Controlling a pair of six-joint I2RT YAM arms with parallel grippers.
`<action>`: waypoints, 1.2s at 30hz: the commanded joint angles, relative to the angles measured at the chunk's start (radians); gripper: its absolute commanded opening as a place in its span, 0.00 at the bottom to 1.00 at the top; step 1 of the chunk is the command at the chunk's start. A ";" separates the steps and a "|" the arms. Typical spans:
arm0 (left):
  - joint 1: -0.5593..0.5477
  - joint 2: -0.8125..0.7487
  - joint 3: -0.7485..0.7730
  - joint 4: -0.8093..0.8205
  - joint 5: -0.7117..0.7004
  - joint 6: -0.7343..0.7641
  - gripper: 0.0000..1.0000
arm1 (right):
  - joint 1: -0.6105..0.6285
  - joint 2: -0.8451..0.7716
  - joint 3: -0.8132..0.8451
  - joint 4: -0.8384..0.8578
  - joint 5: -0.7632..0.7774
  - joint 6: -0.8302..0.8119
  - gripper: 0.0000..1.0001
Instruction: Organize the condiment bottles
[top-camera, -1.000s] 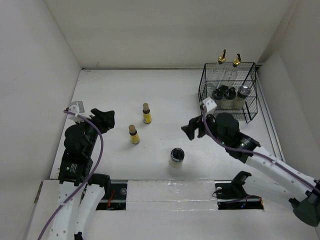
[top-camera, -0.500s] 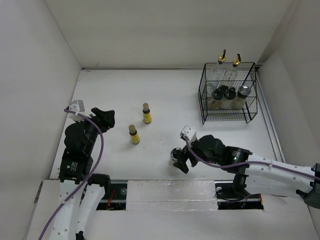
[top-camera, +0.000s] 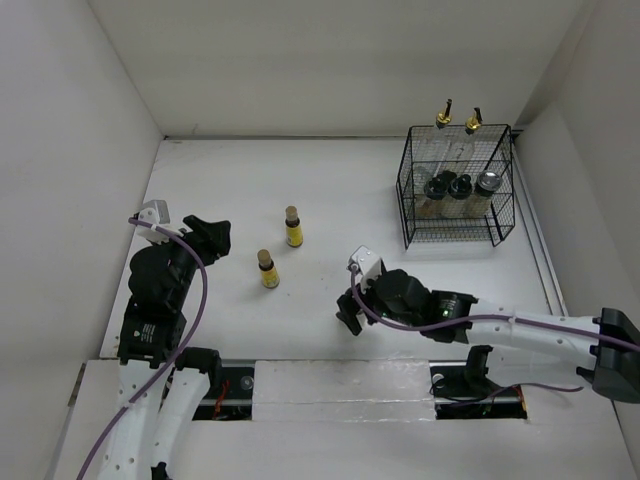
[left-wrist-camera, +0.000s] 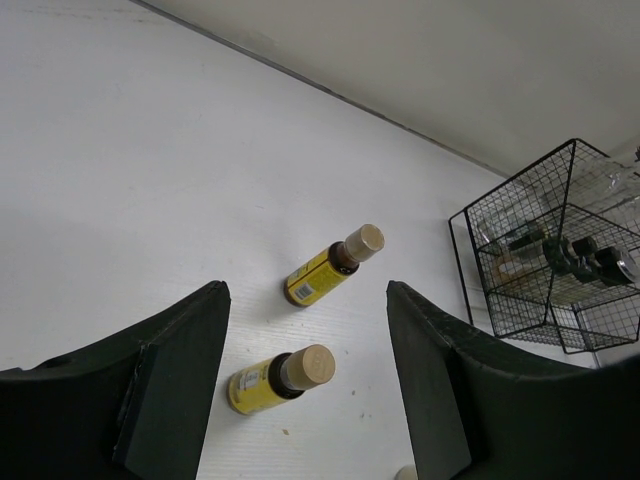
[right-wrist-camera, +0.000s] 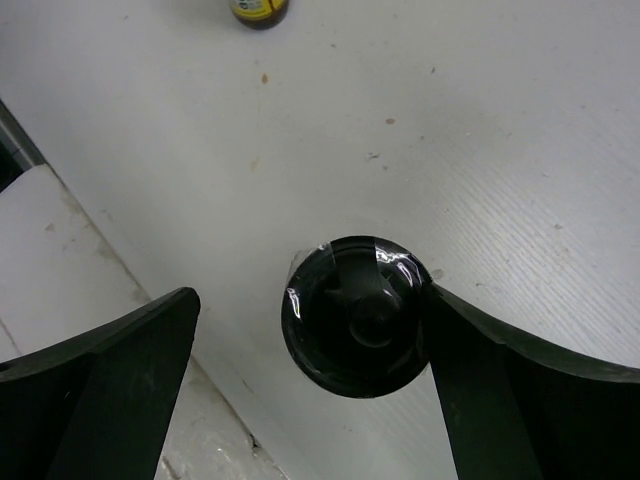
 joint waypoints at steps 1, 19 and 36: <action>0.007 -0.001 0.002 0.040 0.012 0.008 0.60 | 0.040 -0.026 0.023 -0.054 0.103 0.028 0.98; 0.007 -0.008 0.002 0.049 0.021 0.008 0.60 | 0.081 0.047 0.032 -0.059 0.133 0.037 0.99; 0.007 -0.008 -0.007 0.049 0.031 0.008 0.60 | -0.001 -0.021 0.270 -0.069 0.455 -0.119 0.44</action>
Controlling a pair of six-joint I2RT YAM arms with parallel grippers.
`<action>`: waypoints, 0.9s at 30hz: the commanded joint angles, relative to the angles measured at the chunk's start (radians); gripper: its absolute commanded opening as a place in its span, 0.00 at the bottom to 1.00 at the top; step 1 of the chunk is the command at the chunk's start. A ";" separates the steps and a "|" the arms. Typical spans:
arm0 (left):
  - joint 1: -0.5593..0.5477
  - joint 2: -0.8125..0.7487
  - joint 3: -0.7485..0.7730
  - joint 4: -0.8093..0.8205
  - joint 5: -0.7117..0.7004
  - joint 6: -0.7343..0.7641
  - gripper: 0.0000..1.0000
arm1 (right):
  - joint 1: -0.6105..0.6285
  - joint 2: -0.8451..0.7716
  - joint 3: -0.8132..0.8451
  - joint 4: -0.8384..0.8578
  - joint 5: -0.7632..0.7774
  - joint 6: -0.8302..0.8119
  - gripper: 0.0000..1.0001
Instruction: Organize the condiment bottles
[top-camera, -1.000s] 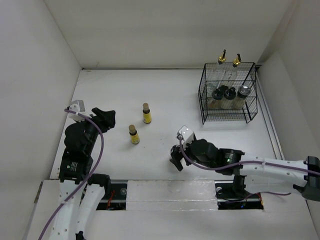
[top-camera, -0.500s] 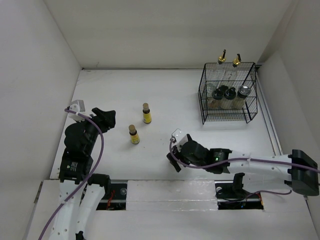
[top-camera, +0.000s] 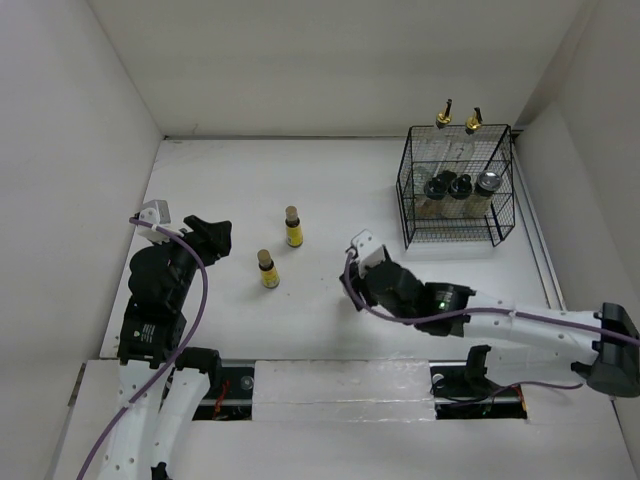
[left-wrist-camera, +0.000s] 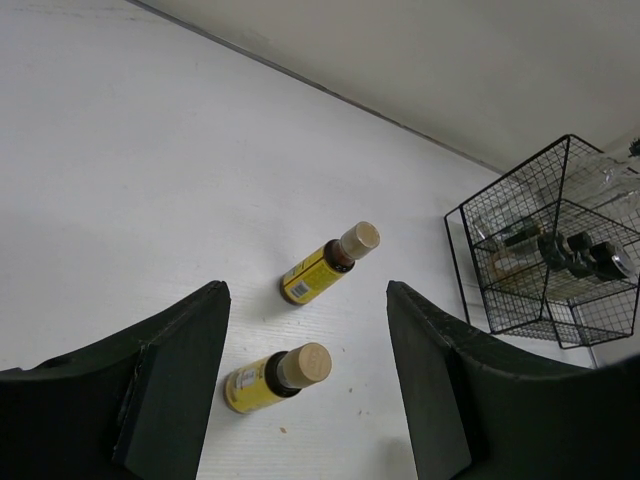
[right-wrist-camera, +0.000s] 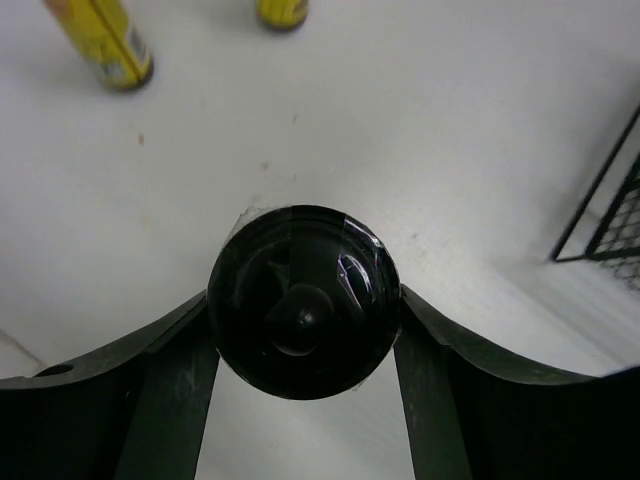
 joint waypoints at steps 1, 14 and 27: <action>0.007 -0.007 -0.007 0.048 0.017 0.008 0.60 | -0.139 -0.105 0.164 0.049 0.095 -0.101 0.44; 0.007 -0.033 -0.007 0.039 0.016 0.008 0.60 | -0.796 -0.114 0.288 0.051 -0.227 -0.182 0.43; 0.007 -0.021 -0.007 0.048 0.014 0.008 0.60 | -0.949 -0.007 0.213 0.123 -0.394 -0.161 0.43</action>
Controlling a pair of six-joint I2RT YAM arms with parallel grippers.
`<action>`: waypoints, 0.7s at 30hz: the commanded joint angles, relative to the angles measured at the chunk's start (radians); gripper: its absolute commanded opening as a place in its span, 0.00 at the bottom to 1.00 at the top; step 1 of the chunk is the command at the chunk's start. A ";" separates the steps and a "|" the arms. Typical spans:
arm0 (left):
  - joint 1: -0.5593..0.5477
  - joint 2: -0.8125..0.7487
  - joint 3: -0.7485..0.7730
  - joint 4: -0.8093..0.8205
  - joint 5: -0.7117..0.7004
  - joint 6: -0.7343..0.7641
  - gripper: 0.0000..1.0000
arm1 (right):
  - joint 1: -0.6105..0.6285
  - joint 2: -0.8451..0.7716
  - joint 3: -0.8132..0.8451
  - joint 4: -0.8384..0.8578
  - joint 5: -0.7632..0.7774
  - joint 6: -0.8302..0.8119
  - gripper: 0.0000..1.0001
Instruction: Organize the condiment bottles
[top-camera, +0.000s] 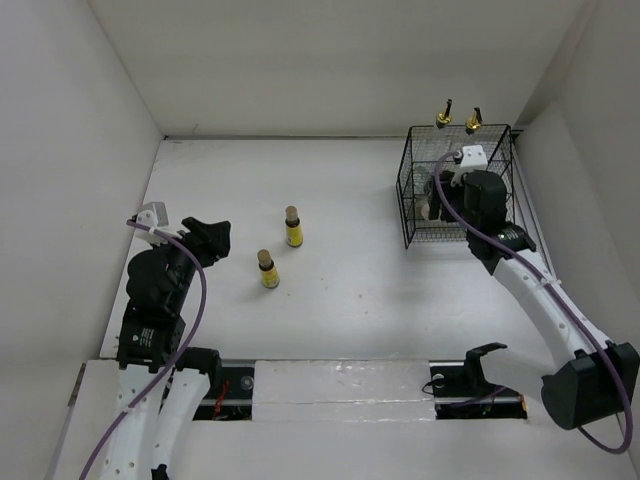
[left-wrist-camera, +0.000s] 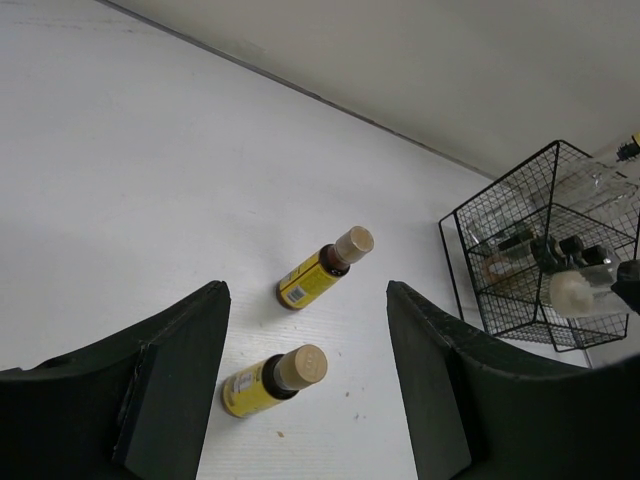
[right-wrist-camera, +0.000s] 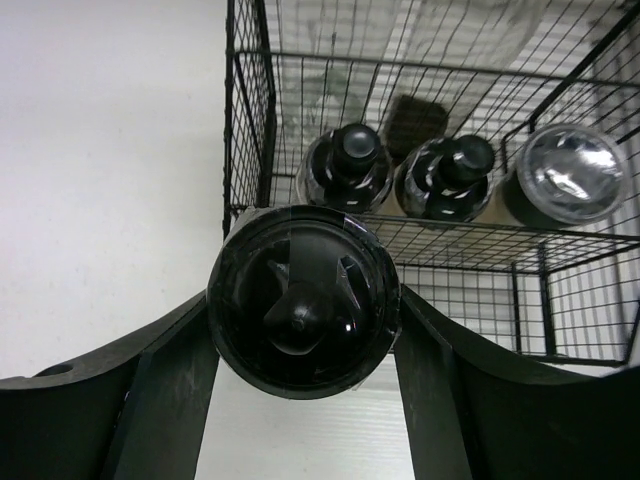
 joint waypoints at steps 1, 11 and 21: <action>0.007 0.001 -0.007 0.044 0.003 0.008 0.60 | -0.008 0.026 -0.003 0.114 -0.054 0.006 0.43; 0.007 0.012 -0.007 0.044 0.013 0.008 0.60 | -0.018 0.141 -0.061 0.175 -0.065 0.017 0.43; 0.007 0.003 -0.007 0.044 0.014 0.008 0.60 | -0.027 0.201 -0.091 0.227 -0.056 0.070 0.67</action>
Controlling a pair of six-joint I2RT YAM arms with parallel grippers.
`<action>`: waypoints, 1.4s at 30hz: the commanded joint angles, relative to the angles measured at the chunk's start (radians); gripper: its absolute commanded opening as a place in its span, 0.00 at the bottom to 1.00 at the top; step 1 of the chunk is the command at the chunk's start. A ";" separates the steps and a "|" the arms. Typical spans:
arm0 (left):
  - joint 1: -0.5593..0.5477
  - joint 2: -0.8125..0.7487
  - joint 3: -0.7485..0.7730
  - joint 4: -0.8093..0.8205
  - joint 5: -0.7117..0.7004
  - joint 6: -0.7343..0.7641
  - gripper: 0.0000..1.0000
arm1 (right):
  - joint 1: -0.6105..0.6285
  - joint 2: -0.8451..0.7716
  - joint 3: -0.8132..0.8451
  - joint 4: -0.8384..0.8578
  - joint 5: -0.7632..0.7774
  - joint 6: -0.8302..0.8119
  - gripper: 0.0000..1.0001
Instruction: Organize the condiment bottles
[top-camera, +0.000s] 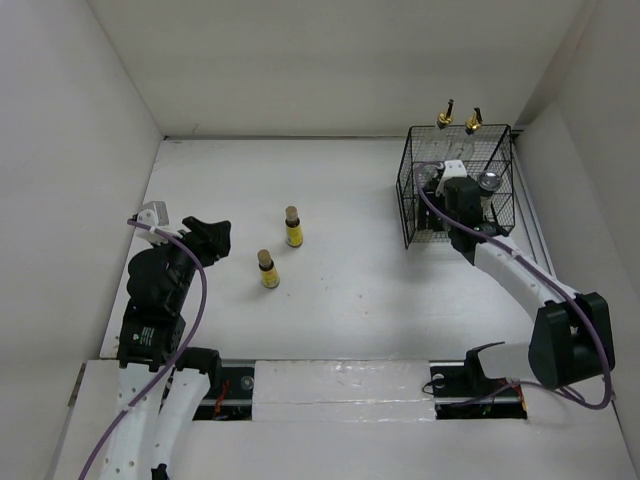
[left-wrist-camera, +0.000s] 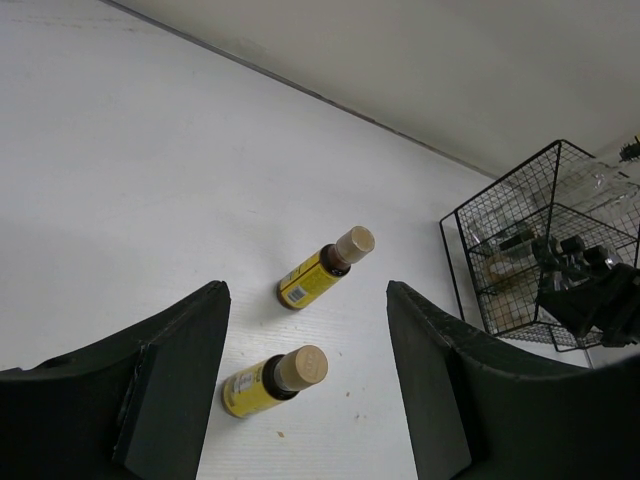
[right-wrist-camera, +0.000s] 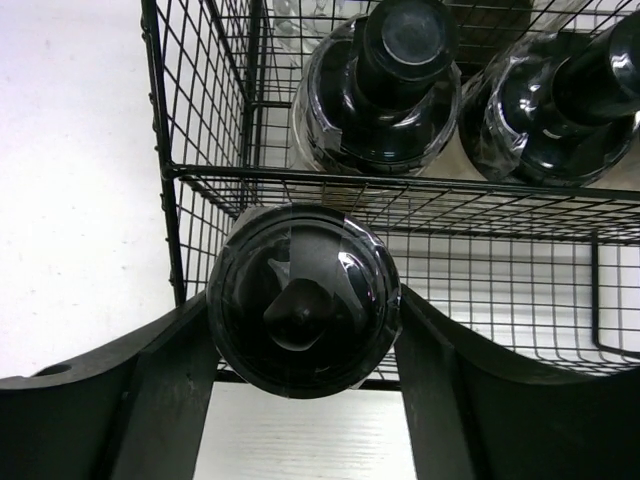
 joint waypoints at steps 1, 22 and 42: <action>0.007 0.010 -0.007 0.042 0.014 0.008 0.60 | -0.011 -0.022 0.004 0.102 -0.008 0.024 0.71; 0.007 0.023 -0.007 0.042 0.010 0.018 0.53 | 0.639 0.108 0.207 0.245 -0.090 -0.150 0.69; 0.007 0.010 -0.007 0.042 0.020 0.018 0.53 | 0.690 0.643 0.610 0.307 0.122 -0.157 0.73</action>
